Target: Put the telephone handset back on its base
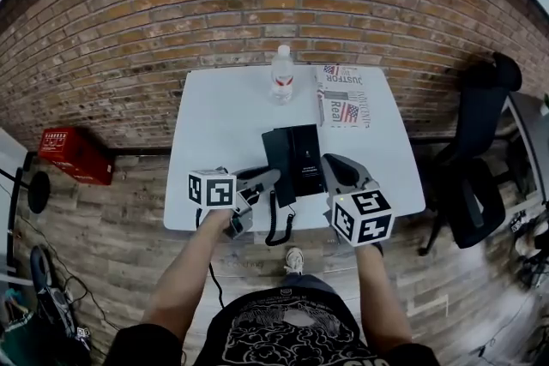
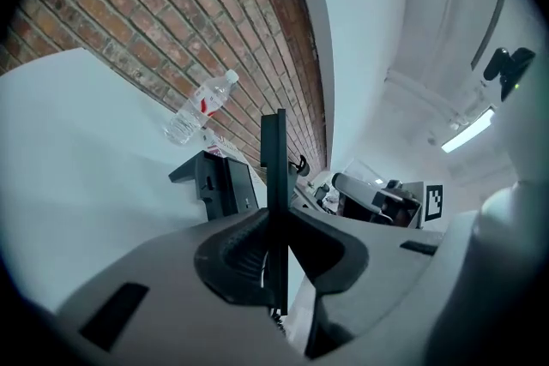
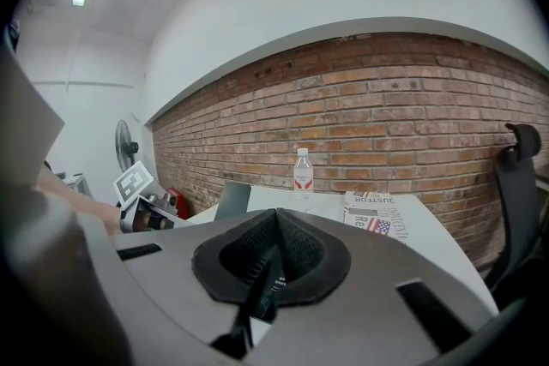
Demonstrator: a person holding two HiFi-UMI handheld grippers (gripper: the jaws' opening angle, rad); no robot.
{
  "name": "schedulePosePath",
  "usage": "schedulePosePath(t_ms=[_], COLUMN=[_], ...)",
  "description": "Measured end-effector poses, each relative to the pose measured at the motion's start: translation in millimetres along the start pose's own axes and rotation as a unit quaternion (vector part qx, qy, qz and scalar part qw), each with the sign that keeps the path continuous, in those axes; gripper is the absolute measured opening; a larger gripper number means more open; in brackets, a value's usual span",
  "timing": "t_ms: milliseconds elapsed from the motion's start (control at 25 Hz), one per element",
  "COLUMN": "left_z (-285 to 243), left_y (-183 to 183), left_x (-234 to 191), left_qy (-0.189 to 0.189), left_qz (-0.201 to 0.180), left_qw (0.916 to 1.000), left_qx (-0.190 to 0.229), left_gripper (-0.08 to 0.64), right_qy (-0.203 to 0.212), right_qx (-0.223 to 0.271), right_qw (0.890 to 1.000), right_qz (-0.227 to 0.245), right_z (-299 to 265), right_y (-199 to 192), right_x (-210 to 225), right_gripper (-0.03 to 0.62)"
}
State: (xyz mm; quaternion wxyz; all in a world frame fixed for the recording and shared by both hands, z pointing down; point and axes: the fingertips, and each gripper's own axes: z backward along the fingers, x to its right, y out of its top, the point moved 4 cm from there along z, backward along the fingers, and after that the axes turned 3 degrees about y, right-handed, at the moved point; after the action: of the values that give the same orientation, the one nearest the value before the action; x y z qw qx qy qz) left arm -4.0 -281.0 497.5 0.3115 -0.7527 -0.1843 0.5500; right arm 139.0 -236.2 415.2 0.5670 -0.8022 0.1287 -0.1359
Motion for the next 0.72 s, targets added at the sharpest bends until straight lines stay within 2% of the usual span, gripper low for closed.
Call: schedulePosePath(t_ms=[720], left_z=[-39], left_y=[-3], left_x=[-47], left_qy=[-0.048], left_qz=[0.066], left_qw=[0.9952], left_qx=[-0.054], left_gripper=[0.072], right_qy=[0.019], right_qx=[-0.024], right_qw=[1.000], right_qz=[0.003], right_z=[-31], right_y=[-7], right_x=[27], right_gripper=[0.002])
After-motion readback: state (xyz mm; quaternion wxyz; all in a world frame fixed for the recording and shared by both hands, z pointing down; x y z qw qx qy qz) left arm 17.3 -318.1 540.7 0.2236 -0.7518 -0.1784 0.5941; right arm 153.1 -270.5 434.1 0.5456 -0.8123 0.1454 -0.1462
